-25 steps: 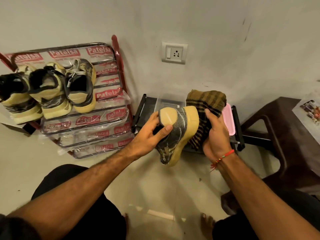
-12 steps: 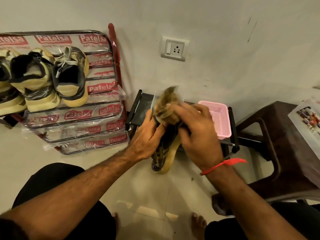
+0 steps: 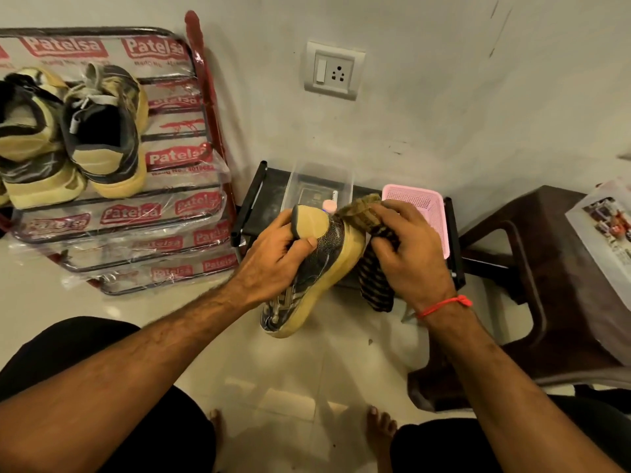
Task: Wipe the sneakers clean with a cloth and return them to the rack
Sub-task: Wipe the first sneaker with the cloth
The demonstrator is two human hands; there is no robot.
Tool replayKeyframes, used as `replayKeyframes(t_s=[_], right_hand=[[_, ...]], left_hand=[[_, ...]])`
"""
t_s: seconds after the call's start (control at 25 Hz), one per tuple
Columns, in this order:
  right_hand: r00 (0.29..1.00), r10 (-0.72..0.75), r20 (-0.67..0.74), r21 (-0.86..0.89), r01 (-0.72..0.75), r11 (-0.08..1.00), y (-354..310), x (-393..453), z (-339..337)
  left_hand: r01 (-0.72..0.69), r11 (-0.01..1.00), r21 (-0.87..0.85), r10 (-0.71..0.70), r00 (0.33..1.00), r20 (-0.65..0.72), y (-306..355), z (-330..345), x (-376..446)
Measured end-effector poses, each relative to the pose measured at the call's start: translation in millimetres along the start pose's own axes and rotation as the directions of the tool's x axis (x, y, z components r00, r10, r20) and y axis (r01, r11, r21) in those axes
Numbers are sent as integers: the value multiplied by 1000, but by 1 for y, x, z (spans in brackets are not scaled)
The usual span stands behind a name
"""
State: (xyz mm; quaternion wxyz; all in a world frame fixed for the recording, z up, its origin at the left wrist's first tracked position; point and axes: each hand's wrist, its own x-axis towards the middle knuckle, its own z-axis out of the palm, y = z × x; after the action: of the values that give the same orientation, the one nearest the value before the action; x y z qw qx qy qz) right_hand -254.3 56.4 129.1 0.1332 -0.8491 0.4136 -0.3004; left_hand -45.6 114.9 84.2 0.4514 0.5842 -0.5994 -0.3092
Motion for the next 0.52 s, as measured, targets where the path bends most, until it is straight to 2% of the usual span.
replayKeyframes(t_s=[0.12,0.16,0.24,0.4,0.52], right_hand=[[967,-227,112,-56,235,970,-7,-14,6],[964,-242,108,-55,249,967,-4,-13,5],[981,-190,40,-20,190,981,0,-10,6],[941,-335,38,-70,337,939,-11,-19,15],[967,-252,-34,-87,248,965,-6,-11,10]], left_hand=[[-19,998,-61,21,999,44,-4,1,2],[-10,998,-57,13,998,58,-6,3,2],[17,1000,-13,-16,998,64,-10,4,3],[-21,1000,-17,22,997,69,-12,3,2],[-8,1000,-22,10,996,88,-10,2,2]])
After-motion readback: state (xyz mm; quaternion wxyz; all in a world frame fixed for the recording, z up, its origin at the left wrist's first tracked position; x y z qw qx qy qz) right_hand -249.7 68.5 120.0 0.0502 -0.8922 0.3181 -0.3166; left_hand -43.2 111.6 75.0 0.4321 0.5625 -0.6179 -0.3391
